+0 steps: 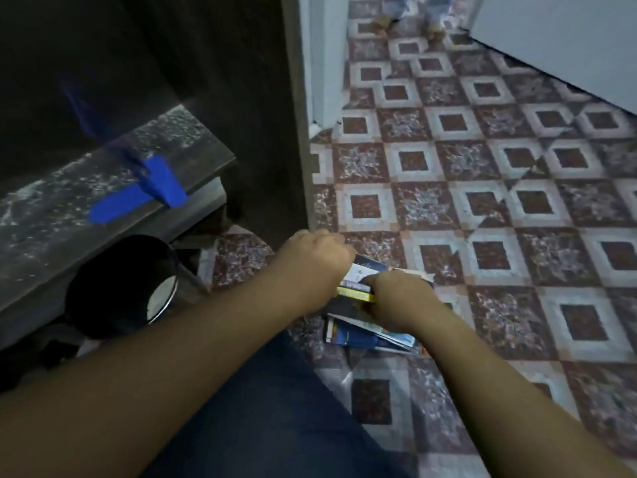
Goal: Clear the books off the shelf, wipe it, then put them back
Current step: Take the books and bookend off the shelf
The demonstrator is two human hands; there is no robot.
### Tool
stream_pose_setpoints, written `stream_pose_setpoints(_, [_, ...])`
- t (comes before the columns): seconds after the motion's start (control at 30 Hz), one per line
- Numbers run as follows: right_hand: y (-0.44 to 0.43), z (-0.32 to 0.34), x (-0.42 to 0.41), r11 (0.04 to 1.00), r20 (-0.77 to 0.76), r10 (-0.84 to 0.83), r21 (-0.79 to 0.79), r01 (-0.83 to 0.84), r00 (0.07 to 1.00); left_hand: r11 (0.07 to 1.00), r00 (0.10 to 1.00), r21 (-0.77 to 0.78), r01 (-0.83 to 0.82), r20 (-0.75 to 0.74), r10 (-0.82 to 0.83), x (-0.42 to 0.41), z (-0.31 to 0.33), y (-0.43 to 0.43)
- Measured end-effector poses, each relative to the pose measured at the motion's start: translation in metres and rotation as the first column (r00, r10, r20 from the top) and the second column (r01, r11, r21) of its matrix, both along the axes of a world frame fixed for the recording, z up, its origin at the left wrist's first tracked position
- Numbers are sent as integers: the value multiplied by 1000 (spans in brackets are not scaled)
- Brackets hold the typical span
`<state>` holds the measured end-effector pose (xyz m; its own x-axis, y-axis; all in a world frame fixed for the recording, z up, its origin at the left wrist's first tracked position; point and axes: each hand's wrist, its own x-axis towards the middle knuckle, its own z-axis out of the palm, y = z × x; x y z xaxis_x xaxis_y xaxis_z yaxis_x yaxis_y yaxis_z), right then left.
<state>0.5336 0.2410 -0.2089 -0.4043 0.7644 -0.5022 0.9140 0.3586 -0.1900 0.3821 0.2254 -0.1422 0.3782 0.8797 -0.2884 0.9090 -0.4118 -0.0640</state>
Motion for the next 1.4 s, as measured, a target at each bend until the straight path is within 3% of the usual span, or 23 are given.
stream_pose_setpoints(0.07, [-1, -25, 10, 998, 48, -21, 65, 18, 999, 975, 985, 148, 168, 18, -173, 0, -12, 13])
stream_pose_setpoints(0.13, [0, -47, 16, 989, 74, -82, 127, 72, 994, 940, 971, 246, 237, -49, -232, -1, -26, 26])
stream_pose_setpoints(0.23, [4, -76, 21, 952, 45, -234, 214, 219, 971, 935, 956, 237, 263, -195, -219, 4, -38, 43])
stream_pose_setpoints(0.33, [14, -100, 24, 905, -26, -322, 285, 316, 946, 976, 897, 146, 164, -433, -86, 2, -55, 51])
stream_pose_setpoints(0.47, [26, -135, 21, 905, 6, -330, 284, 315, 944, 961, 823, 172, 218, -562, -86, -7, -71, 48])
stream_pose_setpoints(0.7, [8, -203, 14, 981, 146, -195, 14, 195, 970, 931, 798, 227, 286, -594, -101, -12, -81, 48])
stream_pose_setpoints(0.9, [5, -203, 15, 977, 116, -178, -95, 189, 977, 917, 808, 239, 318, -574, -131, -15, -83, 48])
stream_pose_setpoints(0.97, [11, -197, 16, 975, 117, -166, -130, 181, 979, 918, 859, 247, 310, -487, -158, -20, -85, 48])
stream_pose_setpoints(1.1, [25, -163, 3, 969, 104, -140, -188, 158, 985, 902, 920, 196, 384, -159, -357, -39, -74, 41])
stream_pose_setpoints(1.17, [28, -135, -13, 975, 66, -93, -197, 104, 994, 954, 955, 73, 290, -86, -283, -54, -60, 32])
stream_pose_setpoints(1.23, [27, -103, -33, 984, -8, -51, -173, 49, 999, 999, 993, -17, 48, -107, -50, -76, -48, 20])
stream_pose_setpoints(1.4, [22, -7, -94, 993, -228, 118, 51, -109, 966, 920, 911, 118, -374, -138, 388, -139, 7, -14])
